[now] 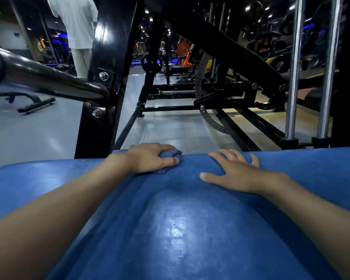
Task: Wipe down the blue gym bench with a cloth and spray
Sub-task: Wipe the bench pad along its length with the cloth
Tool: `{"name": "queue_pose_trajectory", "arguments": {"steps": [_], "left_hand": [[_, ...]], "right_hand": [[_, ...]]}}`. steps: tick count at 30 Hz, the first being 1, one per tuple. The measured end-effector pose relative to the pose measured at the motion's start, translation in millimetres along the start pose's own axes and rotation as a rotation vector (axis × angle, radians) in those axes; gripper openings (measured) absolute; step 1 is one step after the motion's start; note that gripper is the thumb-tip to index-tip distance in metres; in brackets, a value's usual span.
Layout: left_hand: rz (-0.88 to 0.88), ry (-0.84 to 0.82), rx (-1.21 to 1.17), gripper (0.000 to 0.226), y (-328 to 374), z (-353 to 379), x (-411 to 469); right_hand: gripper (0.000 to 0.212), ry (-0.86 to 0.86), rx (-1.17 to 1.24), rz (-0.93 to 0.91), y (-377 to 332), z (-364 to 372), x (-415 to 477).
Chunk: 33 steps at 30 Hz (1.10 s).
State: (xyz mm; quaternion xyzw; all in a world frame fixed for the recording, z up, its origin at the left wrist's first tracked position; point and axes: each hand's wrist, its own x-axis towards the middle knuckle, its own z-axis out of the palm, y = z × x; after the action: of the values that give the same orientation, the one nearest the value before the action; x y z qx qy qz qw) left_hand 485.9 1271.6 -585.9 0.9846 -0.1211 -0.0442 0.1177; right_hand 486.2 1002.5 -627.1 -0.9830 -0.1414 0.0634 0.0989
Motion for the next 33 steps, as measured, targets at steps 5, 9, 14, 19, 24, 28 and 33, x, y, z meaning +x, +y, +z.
{"name": "queue_pose_trajectory", "arguments": {"steps": [5, 9, 14, 19, 24, 28, 33], "left_hand": [[0.033, 0.006, -0.028, 0.06, -20.5, -1.6, -14.1], [0.041, 0.014, -0.043, 0.059, -67.5, -11.7, -30.8], [-0.046, 0.062, -0.023, 0.054, -129.0, -24.3, -58.0], [-0.023, 0.081, 0.024, 0.057, -98.4, -18.3, -43.8], [0.039, 0.03, -0.054, 0.051, -118.3, -21.4, -50.3], [0.016, 0.067, -0.07, 0.05, -166.5, -29.6, -68.5], [-0.13, 0.065, -0.115, 0.05, -230.6, -45.0, -100.4]], "right_hand": [[0.105, 0.029, -0.15, -0.025, -13.7, -17.2, -10.2], [0.097, 0.182, 0.002, -0.088, -70.8, -13.8, -5.5], [0.098, 0.022, 0.001, -0.147, -139.7, 27.9, 9.1], [0.102, -0.01, -0.021, -0.097, -142.1, 27.3, 14.3], [0.098, 0.003, -0.046, -0.049, -155.9, 15.5, 11.8], [0.09, 0.062, -0.047, -0.204, -201.7, 20.4, 18.0], [0.111, -0.057, -0.082, -0.258, -256.9, 40.2, 29.8]]}}
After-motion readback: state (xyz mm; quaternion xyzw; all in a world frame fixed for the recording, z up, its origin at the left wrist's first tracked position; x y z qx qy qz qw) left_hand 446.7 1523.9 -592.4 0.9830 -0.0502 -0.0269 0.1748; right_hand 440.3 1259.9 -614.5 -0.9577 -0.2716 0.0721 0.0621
